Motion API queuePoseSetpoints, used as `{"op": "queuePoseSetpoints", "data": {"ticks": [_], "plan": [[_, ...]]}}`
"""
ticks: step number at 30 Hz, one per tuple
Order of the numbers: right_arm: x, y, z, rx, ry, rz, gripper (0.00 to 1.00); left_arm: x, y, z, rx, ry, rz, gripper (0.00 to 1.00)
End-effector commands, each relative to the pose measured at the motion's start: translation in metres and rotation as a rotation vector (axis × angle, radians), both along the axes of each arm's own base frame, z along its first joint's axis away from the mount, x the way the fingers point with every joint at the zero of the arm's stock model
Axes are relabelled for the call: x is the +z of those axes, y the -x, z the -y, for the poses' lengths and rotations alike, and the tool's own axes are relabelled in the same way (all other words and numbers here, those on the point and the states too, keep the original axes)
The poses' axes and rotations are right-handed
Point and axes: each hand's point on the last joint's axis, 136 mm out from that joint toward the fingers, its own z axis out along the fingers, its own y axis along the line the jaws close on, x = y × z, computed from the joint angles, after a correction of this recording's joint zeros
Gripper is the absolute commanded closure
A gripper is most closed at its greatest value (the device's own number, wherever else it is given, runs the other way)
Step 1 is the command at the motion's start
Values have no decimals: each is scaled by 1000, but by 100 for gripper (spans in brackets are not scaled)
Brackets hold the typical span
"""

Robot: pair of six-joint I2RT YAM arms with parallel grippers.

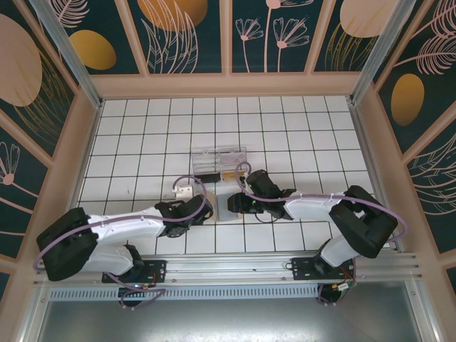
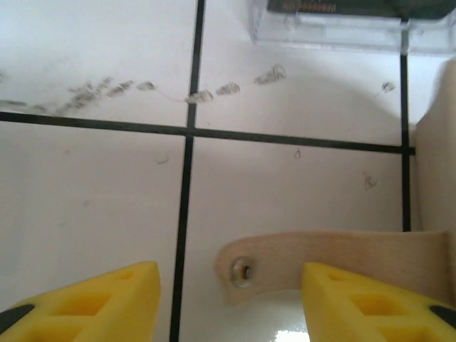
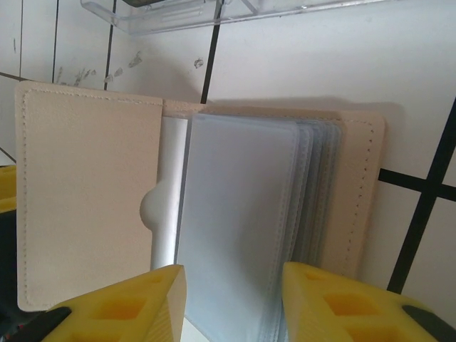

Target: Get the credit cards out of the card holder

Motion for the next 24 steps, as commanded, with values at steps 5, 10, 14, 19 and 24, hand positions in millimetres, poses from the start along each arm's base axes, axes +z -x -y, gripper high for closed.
{"op": "queuePoseSetpoints", "data": {"ticks": [5, 10, 14, 19, 24], "plan": [[3, -3, -10, 21, -13, 20, 58, 55, -11, 14, -32, 117, 103, 61], [4, -3, -10, 19, -7, 23, 58, 79, -17, 32, -69, 191, 141, 65], [4, -3, -10, 20, -5, 24, 58, 96, -21, 35, -76, 216, 175, 63], [4, -4, -12, 22, -7, 25, 58, 116, -18, 74, -198, 407, 205, 67], [4, -4, -11, 20, -5, 25, 58, 94, -23, 87, -221, 337, 151, 75]]}}
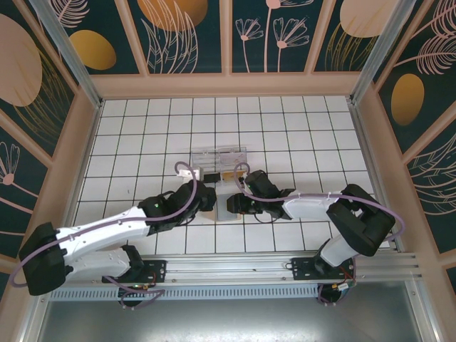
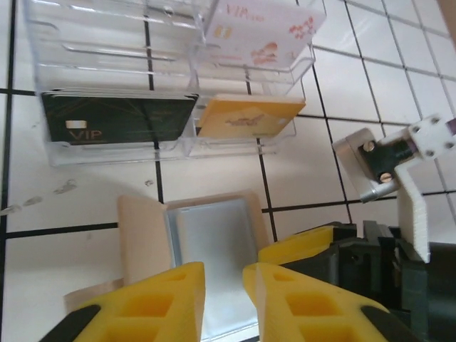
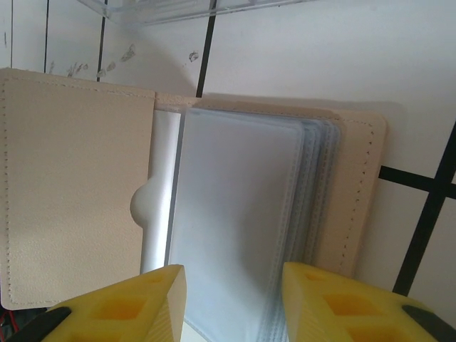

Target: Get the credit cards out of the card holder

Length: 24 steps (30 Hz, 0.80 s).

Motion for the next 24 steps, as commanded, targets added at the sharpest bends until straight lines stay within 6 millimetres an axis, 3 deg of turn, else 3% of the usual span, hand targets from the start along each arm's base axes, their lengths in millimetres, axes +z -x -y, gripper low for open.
{"op": "queuePoseSetpoints", "data": {"ticks": [1, 9, 16, 24], "plan": [[7, -5, -9, 14, -11, 32, 58, -13, -4, 9, -24, -37, -17, 76], [7, -5, -10, 17, -14, 34, 58, -84, 1, -33, 72, -225, -110, 80], [11, -6, -9, 15, -17, 41, 58, -111, 9, -57, 121, -298, -145, 80], [14, -5, -12, 14, -28, 40, 57, -140, 19, -60, 114, -292, -196, 86]]}}
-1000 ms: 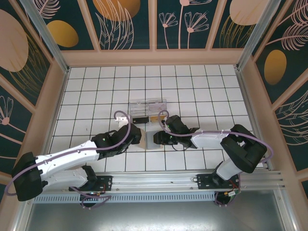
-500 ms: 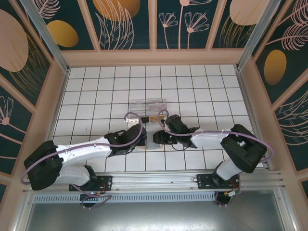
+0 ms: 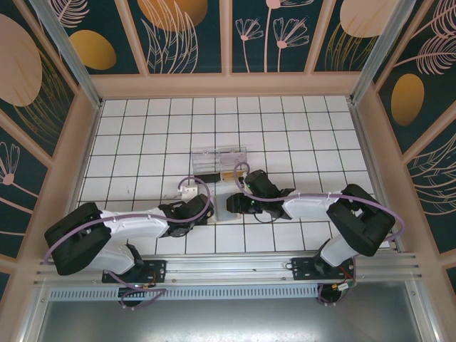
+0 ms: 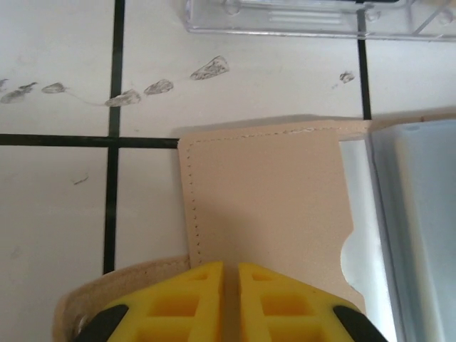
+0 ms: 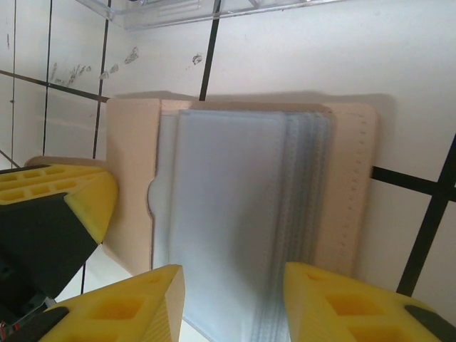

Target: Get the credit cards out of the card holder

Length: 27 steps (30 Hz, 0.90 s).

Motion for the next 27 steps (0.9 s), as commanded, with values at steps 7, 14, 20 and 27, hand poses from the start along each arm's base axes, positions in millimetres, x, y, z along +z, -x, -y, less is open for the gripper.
{"op": "queuePoseSetpoints", "data": {"ticks": [7, 14, 20, 27], "plan": [[13, -1, -22, 38, -32, 28, 57, -23, 9, -6, 7, 0, -51, 87], [11, -4, -14, 7, 18, 43, 58, -19, 9, -2, -1, 32, -46, 88], [19, -14, 10, -76, 90, 102, 57, -18, 8, 1, -7, 37, -40, 89], [-9, -11, 36, -142, 133, 29, 56, -20, 8, 2, -13, 35, -46, 89]]}}
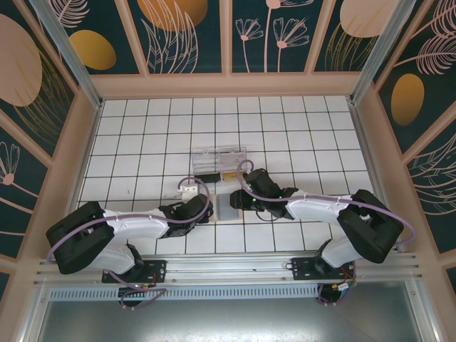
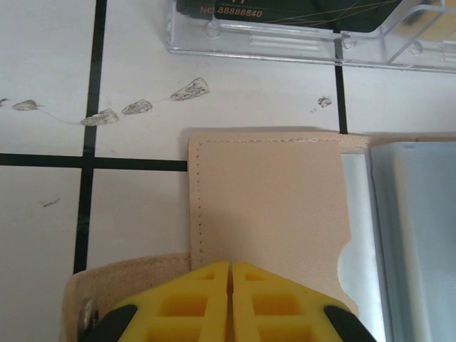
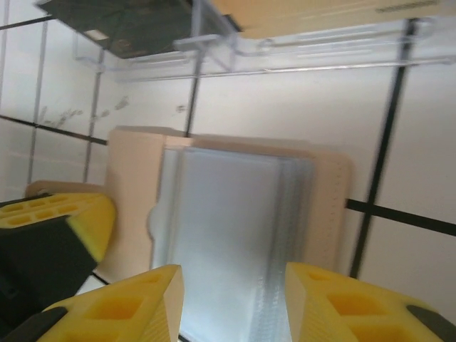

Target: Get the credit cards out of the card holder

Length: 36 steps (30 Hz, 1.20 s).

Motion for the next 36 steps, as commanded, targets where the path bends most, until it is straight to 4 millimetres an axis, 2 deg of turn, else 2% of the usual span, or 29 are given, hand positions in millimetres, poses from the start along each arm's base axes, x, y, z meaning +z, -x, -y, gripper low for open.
{"op": "queuePoseSetpoints", "data": {"ticks": [1, 8, 15, 18, 23, 36], "plan": [[-22, 5, 17, -41, 54, -49, 57, -21, 14, -6, -22, -26, -83, 89], [-33, 8, 11, -23, 35, -96, 61, -20, 15, -7, -25, -28, -82, 89], [-11, 14, -7, 52, -154, -103, 70, -21, 15, -4, -35, -23, -88, 90], [1, 15, -10, 75, -212, -90, 79, -22, 15, -2, -39, -22, -89, 90], [13, 16, -14, 96, -259, -73, 100, -23, 15, -1, -44, -17, -91, 90], [72, 20, -39, 201, -394, 15, 100, -19, 12, 10, -67, 23, -83, 90]]}}
